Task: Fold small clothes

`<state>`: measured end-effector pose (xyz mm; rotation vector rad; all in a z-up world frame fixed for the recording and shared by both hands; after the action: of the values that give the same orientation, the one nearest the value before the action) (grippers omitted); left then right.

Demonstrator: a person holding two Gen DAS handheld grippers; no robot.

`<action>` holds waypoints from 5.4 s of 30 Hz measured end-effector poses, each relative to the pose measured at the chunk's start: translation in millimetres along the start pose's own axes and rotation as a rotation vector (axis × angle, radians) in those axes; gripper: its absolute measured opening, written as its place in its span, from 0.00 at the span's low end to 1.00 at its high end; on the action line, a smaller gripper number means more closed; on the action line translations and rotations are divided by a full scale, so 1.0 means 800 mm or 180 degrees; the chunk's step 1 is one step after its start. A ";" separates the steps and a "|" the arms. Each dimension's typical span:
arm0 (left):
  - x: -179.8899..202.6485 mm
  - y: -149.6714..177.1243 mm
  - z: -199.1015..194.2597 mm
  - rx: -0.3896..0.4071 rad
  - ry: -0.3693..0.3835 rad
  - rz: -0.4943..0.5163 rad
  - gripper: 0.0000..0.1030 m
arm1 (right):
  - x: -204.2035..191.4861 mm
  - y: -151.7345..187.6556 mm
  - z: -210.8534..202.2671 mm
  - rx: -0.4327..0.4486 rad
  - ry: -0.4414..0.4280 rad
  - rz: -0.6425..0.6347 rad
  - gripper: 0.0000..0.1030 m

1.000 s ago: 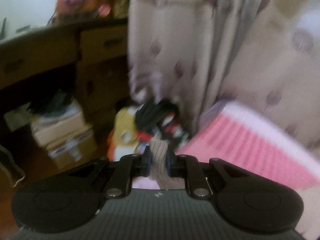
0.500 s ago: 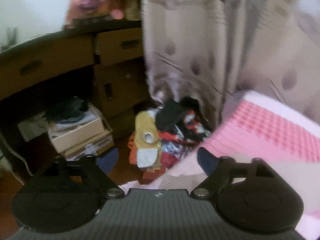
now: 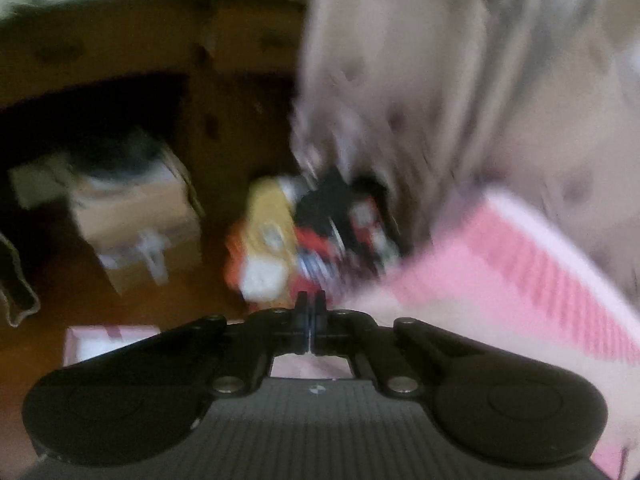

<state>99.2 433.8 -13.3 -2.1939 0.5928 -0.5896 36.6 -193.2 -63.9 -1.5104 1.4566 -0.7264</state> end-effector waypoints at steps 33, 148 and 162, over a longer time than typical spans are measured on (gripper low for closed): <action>0.008 0.054 -0.089 0.0411 -0.0224 0.0266 0.91 | 0.063 -0.002 0.005 -0.0012 0.0107 0.0372 1.00; 0.329 0.222 -0.040 0.0129 0.0404 0.1802 1.00 | 0.231 -0.300 0.208 0.0546 -0.1814 0.3225 0.08; 0.293 0.205 -0.027 -0.0078 0.0693 0.1003 1.00 | -0.098 -0.159 0.342 -0.0673 -0.1516 0.1959 0.11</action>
<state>233.6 188.5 -75.8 -2.0151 1.0422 -0.6570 324.6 -73.2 -56.7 -1.1693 1.5259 0.1530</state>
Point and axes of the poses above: each gripper's, at about its wrist camera, not at the fingertips, and z roughly the way its jaws point, x to its right, y to its underside, the point moved 7 cm from there along z, roughly the way its jaws point, and after that the axes turned 3 degrees about y, right-handed, at the moved point
